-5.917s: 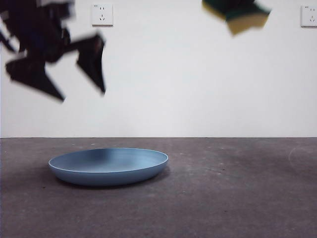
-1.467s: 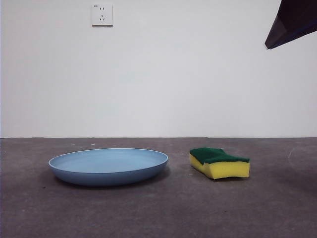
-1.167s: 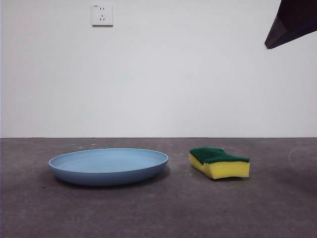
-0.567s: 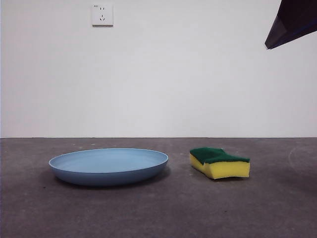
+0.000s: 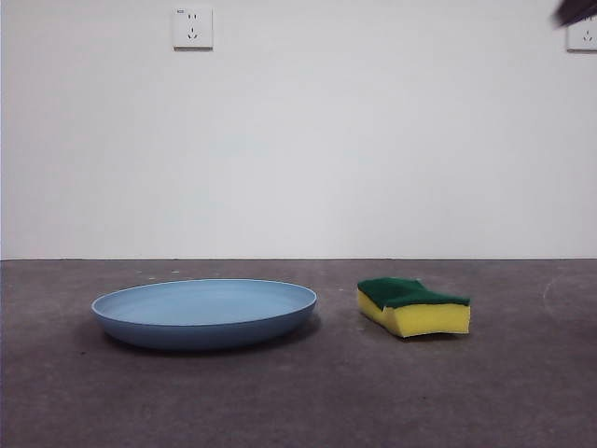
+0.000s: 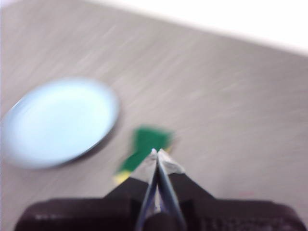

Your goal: Pick up the plate,pick up the cloth,clean the plate with the cloth

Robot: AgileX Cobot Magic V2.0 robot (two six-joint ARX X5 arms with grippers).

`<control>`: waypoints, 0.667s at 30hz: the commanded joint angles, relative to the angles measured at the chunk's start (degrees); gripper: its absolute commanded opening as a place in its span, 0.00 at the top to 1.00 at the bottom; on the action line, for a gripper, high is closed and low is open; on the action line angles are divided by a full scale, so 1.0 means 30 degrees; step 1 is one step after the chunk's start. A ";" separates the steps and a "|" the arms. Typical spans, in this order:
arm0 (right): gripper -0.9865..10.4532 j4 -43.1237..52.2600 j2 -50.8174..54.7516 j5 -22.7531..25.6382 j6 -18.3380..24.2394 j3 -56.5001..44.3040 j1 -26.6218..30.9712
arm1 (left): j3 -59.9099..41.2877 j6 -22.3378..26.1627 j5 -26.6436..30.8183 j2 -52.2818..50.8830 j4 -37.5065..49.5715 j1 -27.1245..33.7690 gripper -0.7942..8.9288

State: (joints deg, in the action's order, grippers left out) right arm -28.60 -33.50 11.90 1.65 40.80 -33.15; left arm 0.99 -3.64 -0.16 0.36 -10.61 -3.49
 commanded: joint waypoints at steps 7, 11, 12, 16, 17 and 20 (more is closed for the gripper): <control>0.91 0.4044 0.6113 -0.4160 0.1617 -0.3854 0.8327 | -0.0262 -0.0066 0.0015 -0.0044 0.0073 0.0058 0.92; 0.91 0.5989 0.7300 -0.4998 0.1596 -0.6484 0.8903 | -0.0262 -0.0066 0.0015 -0.0044 0.0073 0.0051 0.92; 0.91 0.6382 0.7446 -0.4998 0.1588 -0.7089 0.8903 | -0.0262 -0.0066 0.0015 -0.0044 0.0073 0.0058 0.92; 0.91 0.7606 0.7912 -0.5005 0.0415 -0.9406 0.8903 | -0.0262 -0.0066 0.0015 -0.0044 0.0073 0.0058 0.92; 0.91 0.7854 0.8080 -0.5005 0.0080 -0.9930 0.8903 | -0.0262 -0.0066 0.0015 -0.0044 0.0073 0.0058 0.92; 0.91 0.8022 0.8837 -0.5005 -0.0692 -1.1067 0.8903 | -0.0262 -0.0066 0.0015 -0.0044 0.0073 0.0058 0.92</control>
State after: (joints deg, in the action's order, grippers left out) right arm -5.74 -7.84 -3.03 2.07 8.43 -6.46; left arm 0.99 -3.64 -0.16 0.36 -10.61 -3.49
